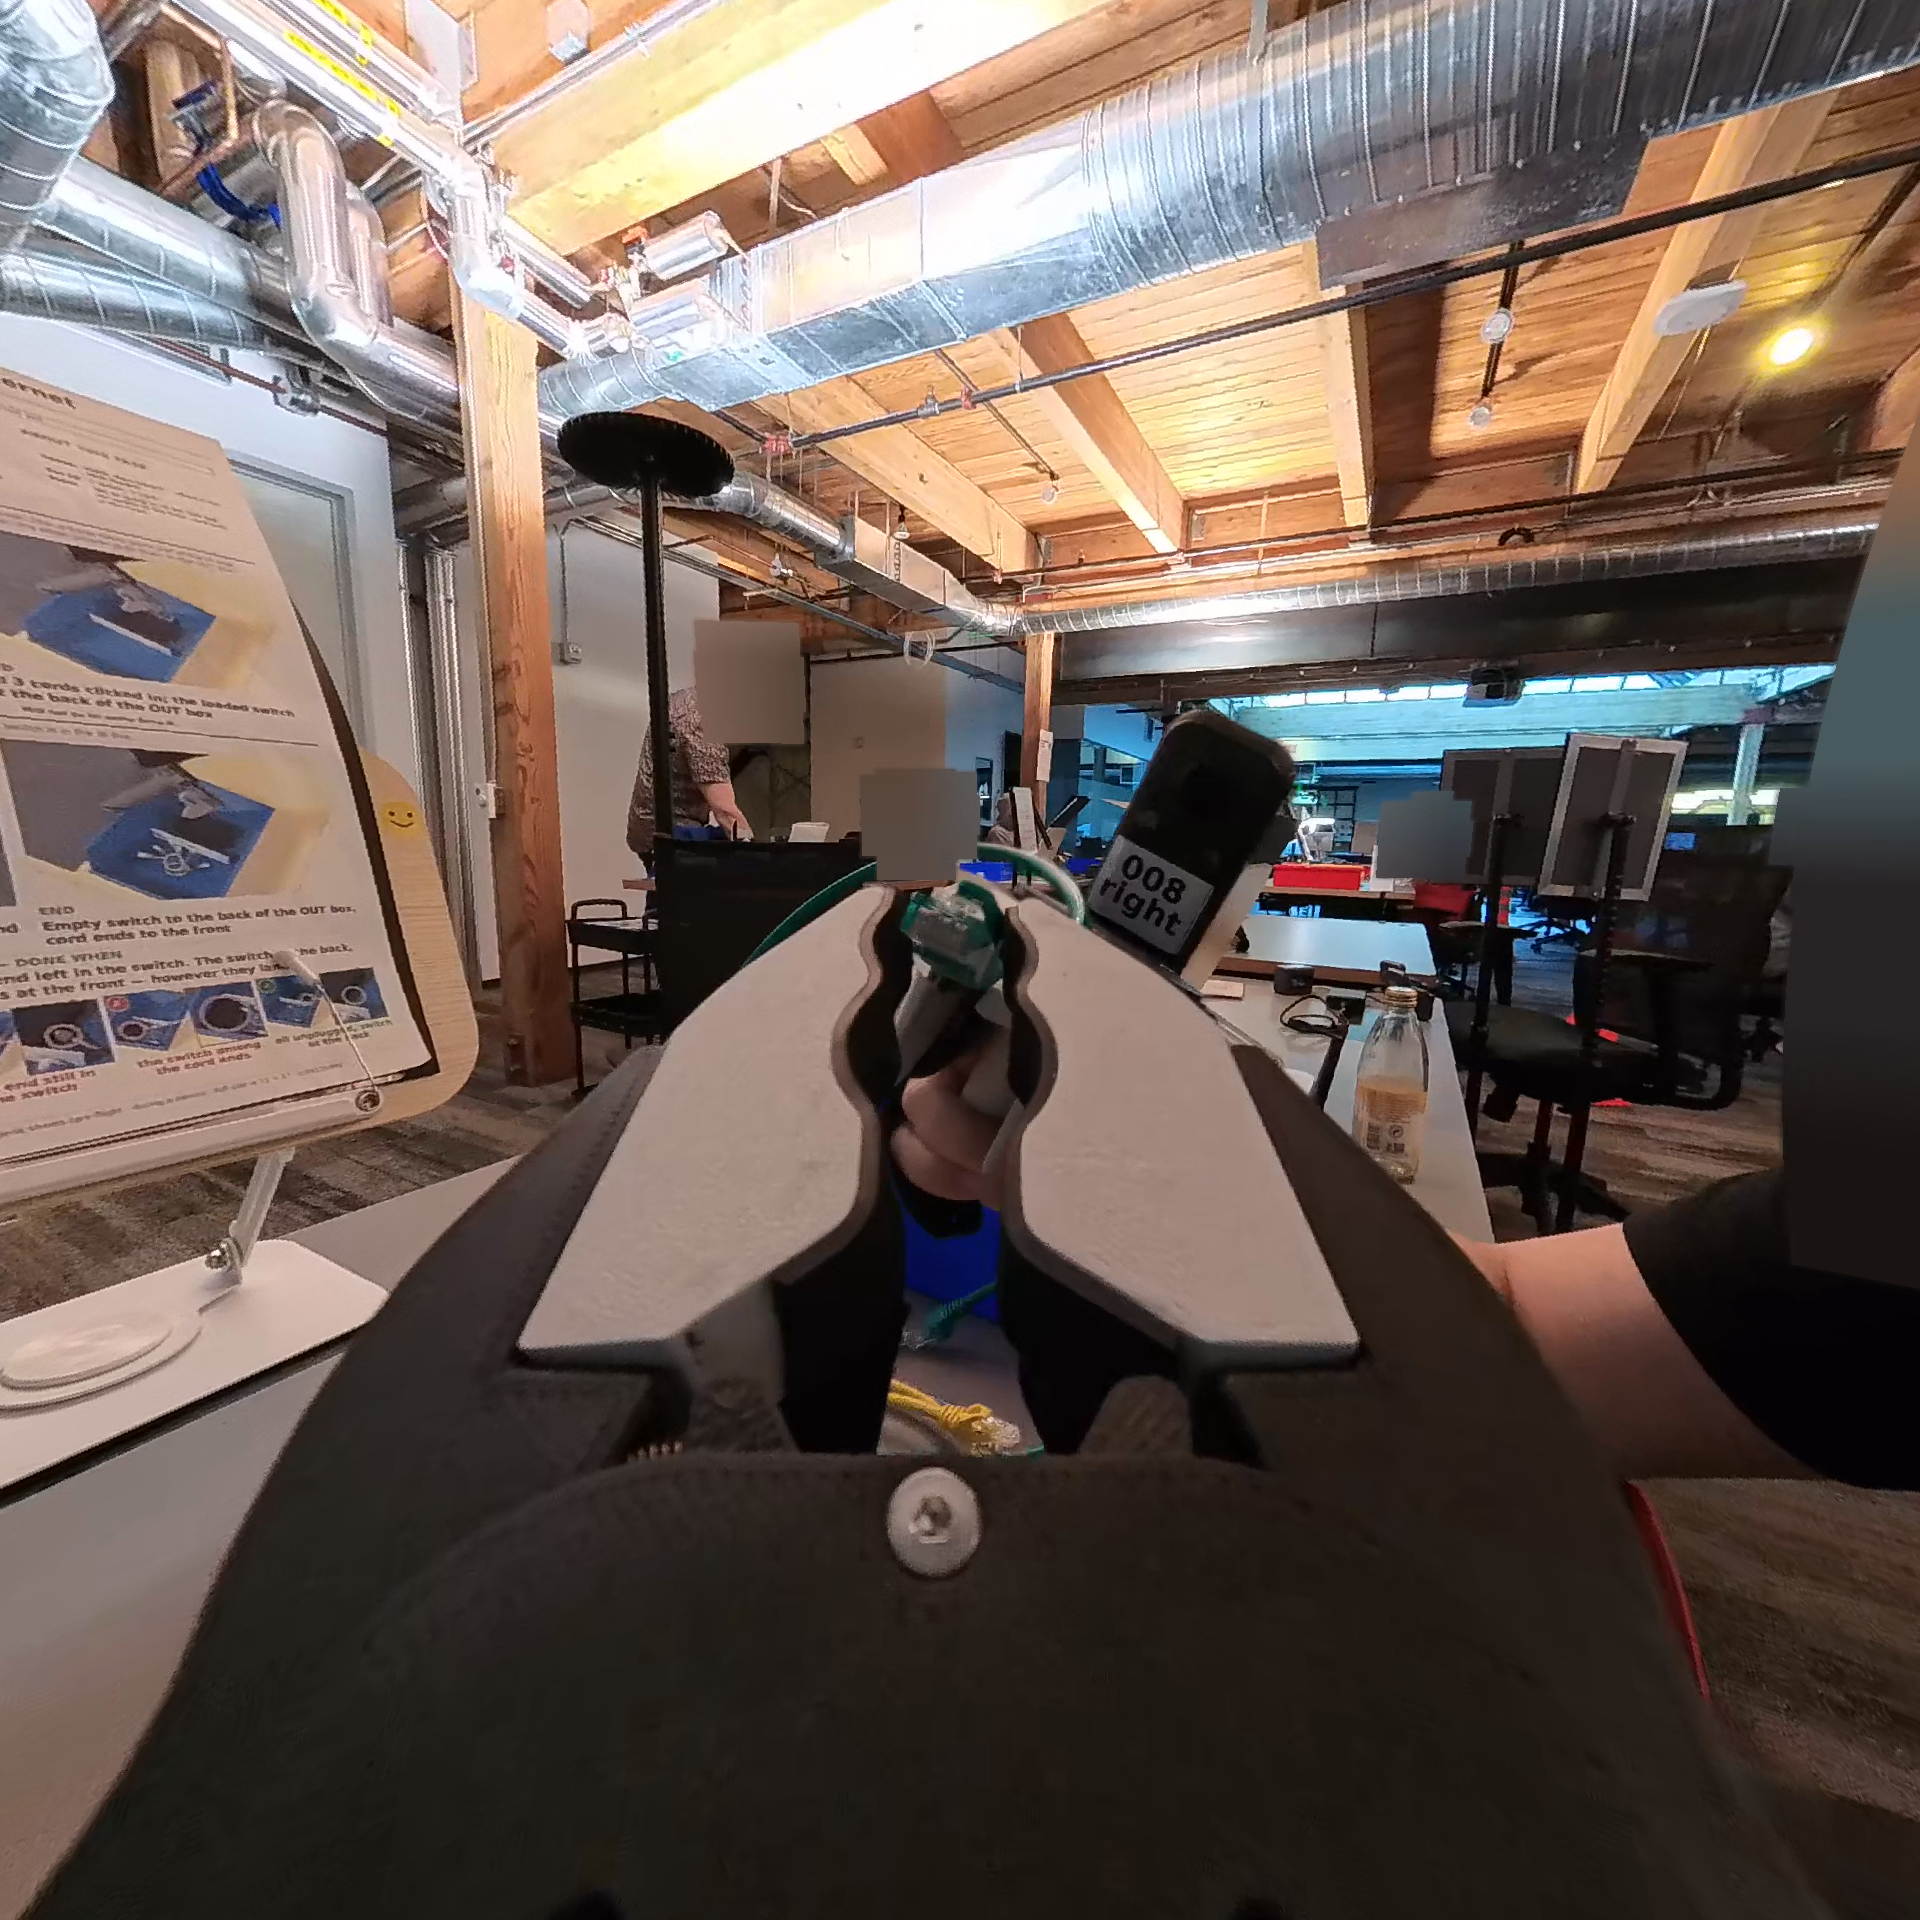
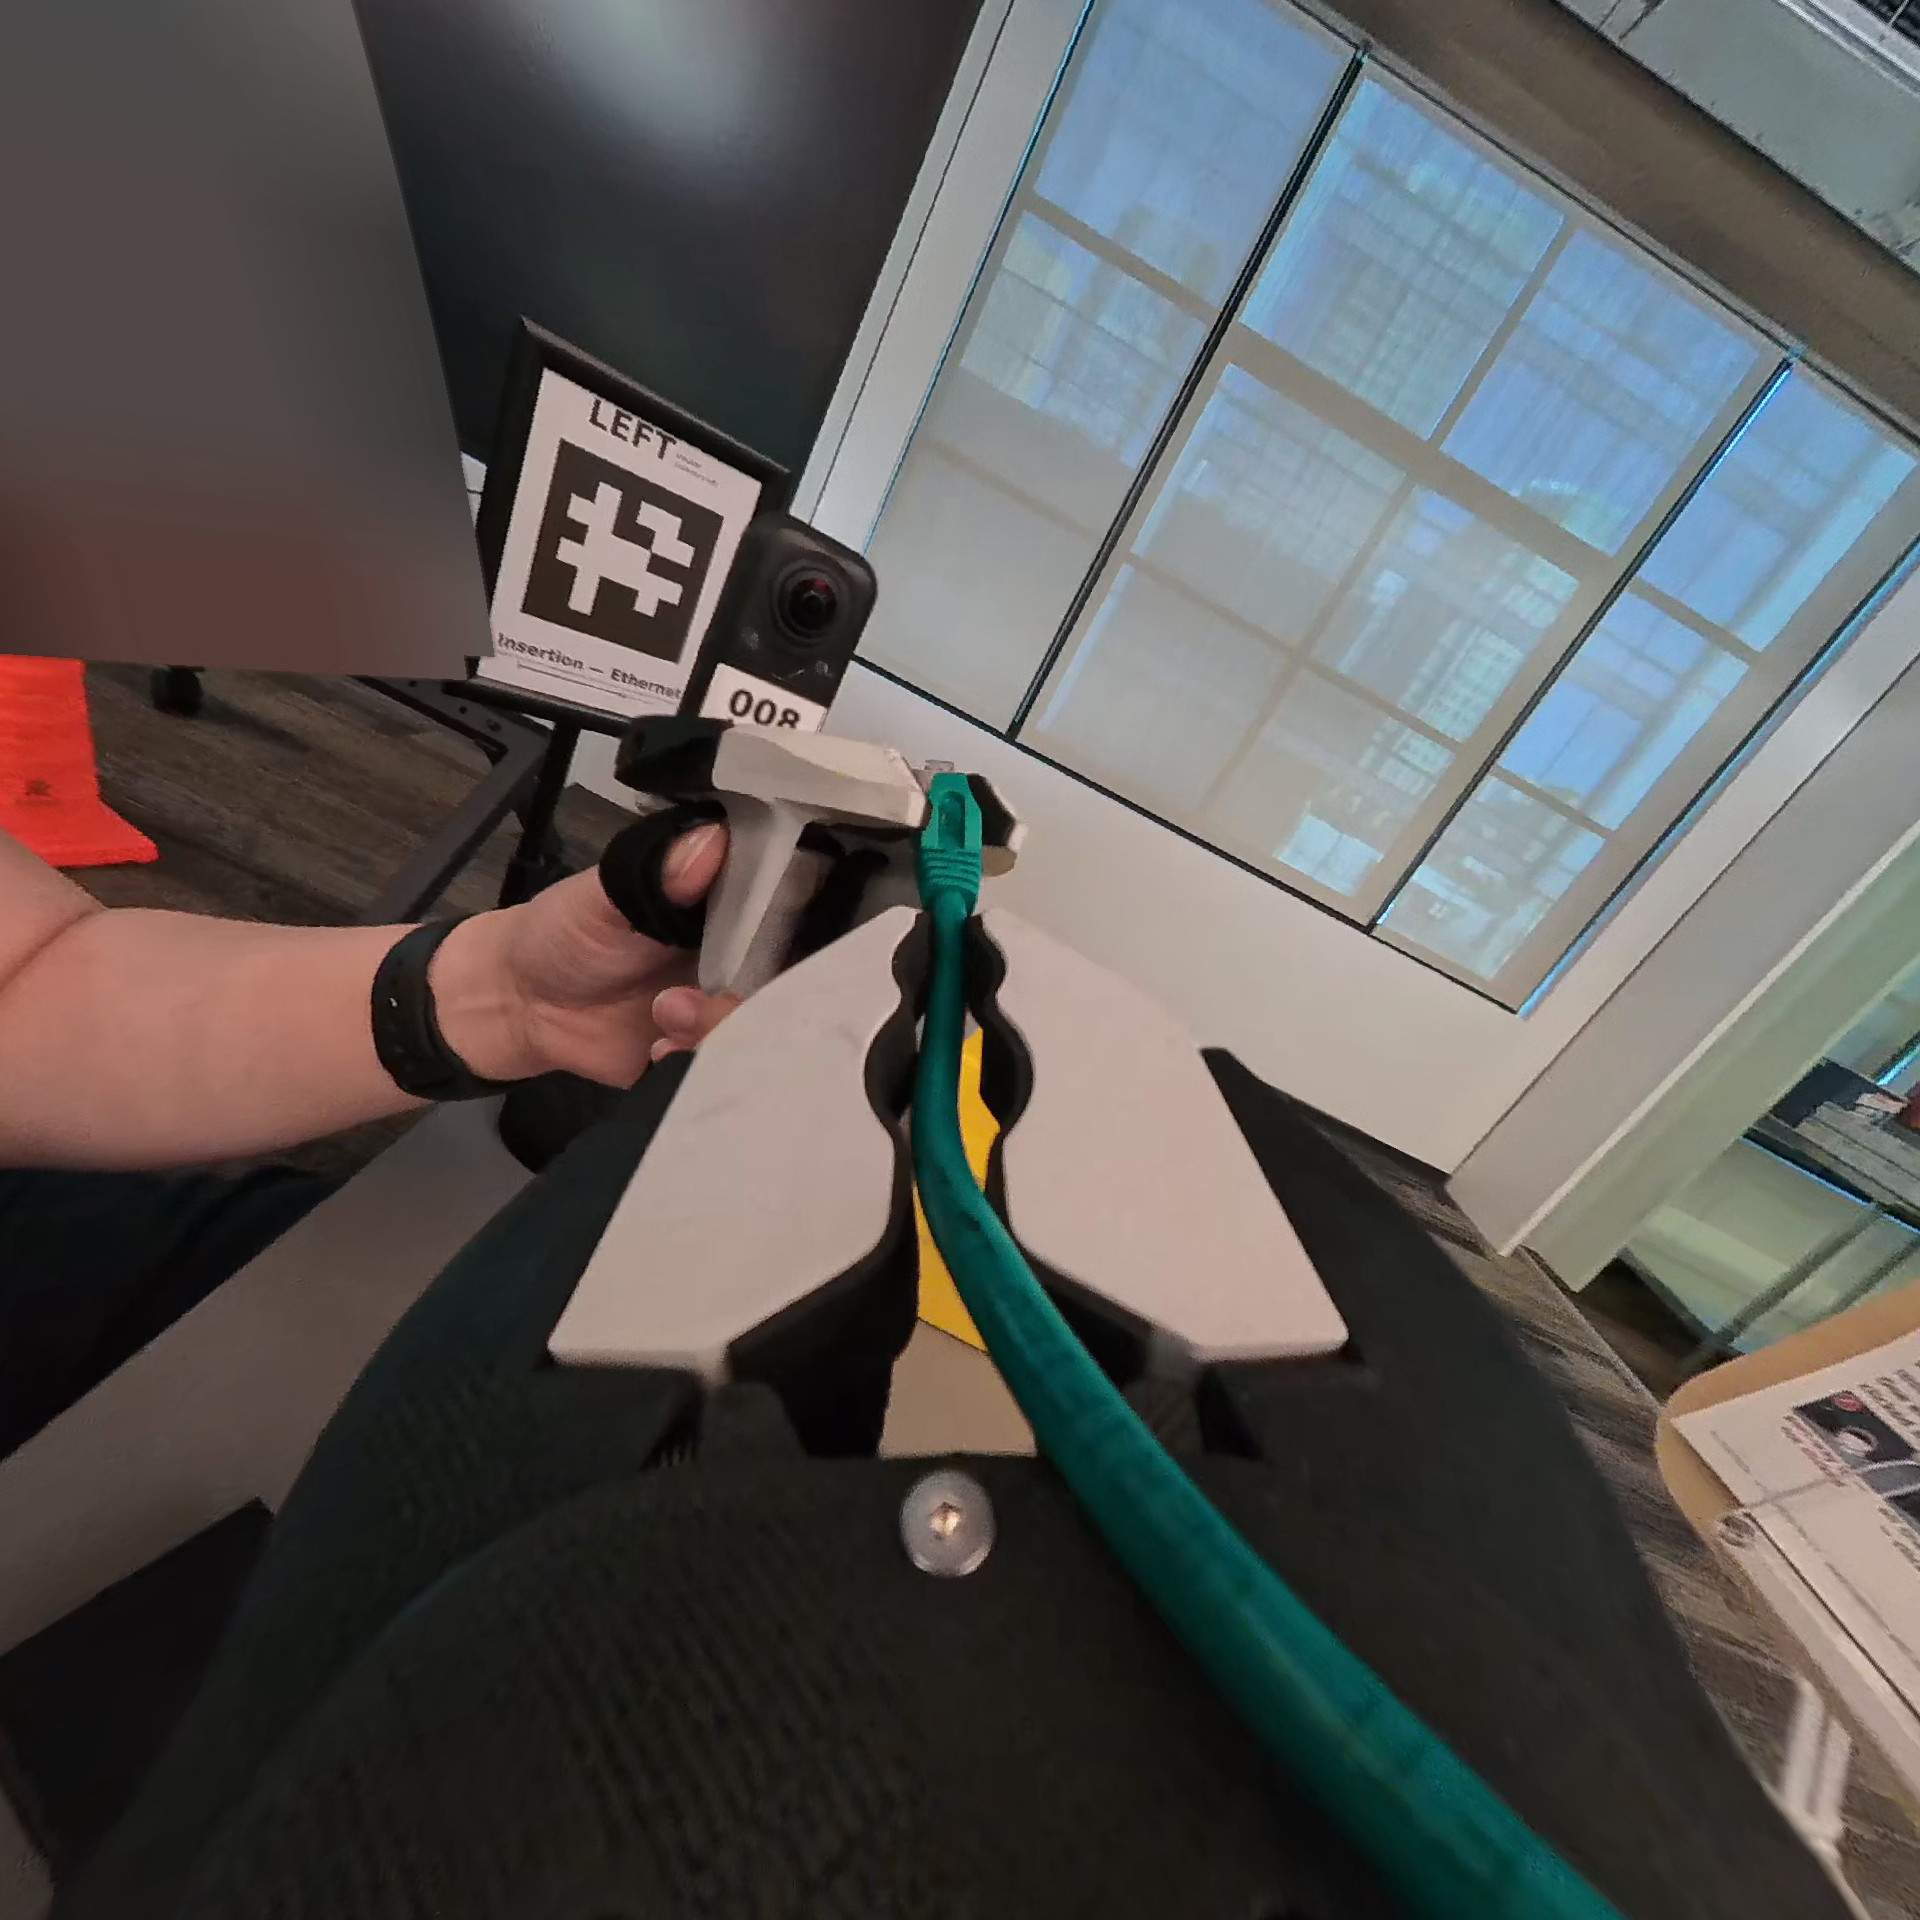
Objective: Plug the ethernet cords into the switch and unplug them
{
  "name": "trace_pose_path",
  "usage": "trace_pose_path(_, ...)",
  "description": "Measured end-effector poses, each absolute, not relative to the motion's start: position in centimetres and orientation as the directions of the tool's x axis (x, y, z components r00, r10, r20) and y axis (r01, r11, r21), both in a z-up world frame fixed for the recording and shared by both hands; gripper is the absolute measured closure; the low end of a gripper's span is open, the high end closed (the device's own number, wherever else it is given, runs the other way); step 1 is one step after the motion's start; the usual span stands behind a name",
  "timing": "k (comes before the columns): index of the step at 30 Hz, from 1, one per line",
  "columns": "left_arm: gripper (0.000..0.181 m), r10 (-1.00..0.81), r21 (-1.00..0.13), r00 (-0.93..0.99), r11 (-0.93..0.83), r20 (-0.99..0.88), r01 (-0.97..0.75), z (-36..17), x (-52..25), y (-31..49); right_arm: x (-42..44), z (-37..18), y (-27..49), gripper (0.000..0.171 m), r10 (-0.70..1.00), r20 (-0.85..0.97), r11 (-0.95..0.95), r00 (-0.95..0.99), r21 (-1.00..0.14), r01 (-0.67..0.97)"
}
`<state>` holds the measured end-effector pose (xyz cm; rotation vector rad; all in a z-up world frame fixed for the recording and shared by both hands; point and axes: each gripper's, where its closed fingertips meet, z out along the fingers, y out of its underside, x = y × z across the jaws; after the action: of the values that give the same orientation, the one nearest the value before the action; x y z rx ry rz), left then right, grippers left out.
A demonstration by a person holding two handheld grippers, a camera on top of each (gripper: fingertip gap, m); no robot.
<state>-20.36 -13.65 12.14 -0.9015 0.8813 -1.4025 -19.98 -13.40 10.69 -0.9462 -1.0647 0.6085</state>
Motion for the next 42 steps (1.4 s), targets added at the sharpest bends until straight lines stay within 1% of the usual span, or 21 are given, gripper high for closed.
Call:
trace_pose_path(4, 0.166, -1.000, -0.902, -0.015, -0.029, 0.024, 0.430, 12.2, -20.6, -13.7, -20.2, 10.8, -13.5, 0.165, 0.822, 0.423, 0.466, 0.381, -0.885, -0.022)
trace_pose_path(15, 0.168, -0.998, -0.889, -0.063, -0.027, -0.002, 0.457, 12.6, -20.7, -14.7, -20.2, 11.8, -14.7, 0.165, 0.923, 0.276, 0.332, 0.267, -0.923, -0.194)
trace_pose_path(20, 0.168, -0.998, -0.888, -0.065, -0.036, 0.006, 0.459, 12.3, -20.8, -14.5, -20.4, 11.4, -14.5, 0.164, 0.895, 0.333, 0.381, 0.298, -0.917, -0.117)
trace_pose_path(23, 0.169, -0.999, -0.887, -0.052, -0.019, -0.006, 0.462, 12.3, -20.8, -14.5, -20.4, 11.3, -14.4, 0.164, 0.909, 0.308, 0.350, 0.279, -0.930, -0.115)
trace_pose_path(27, 0.169, -0.999, -0.890, -0.050, -0.007, -0.018, 0.457, 12.3, -20.6, -14.7, -20.3, 11.3, -14.6, 0.164, 0.906, 0.325, 0.365, 0.271, -0.924, -0.111)
trace_pose_path(35, 0.170, -0.998, -0.888, -0.064, -0.004, -0.029, 0.460, 12.2, -20.5, -15.1, -20.2, 11.2, -15.1, 0.164, 0.857, 0.428, 0.456, 0.287, -0.890, -0.033)
trace_pose_path(38, 0.166, -1.000, -0.902, -0.026, -0.008, -0.003, 0.432, 11.9, -20.6, -14.5, -20.2, 11.1, -14.8, 0.164, 0.809, 0.492, 0.507, 0.321, -0.861, 0.041)
trace_pose_path(39, 0.158, -1.000, -0.916, 0.010, -0.010, 0.015, 0.401, 11.4, -20.8, -14.0, -20.0, 11.0, -14.7, 0.164, 0.789, 0.517, 0.524, 0.332, -0.848, 0.078)
trace_pose_path(40, 0.146, -0.998, -0.934, 0.049, -0.017, 0.036, 0.356, 10.6, -21.1, -13.5, -19.6, 11.2, -14.6, 0.164, 0.770, 0.535, 0.536, 0.348, -0.838, 0.101)
trace_pose_path(42, 0.136, -0.988, -0.980, 0.145, -0.021, 0.050, 0.197, 7.4, -21.9, -13.2, -18.3, 12.0, -14.3, 0.164, 0.734, 0.557, 0.552, 0.388, -0.823, 0.137)
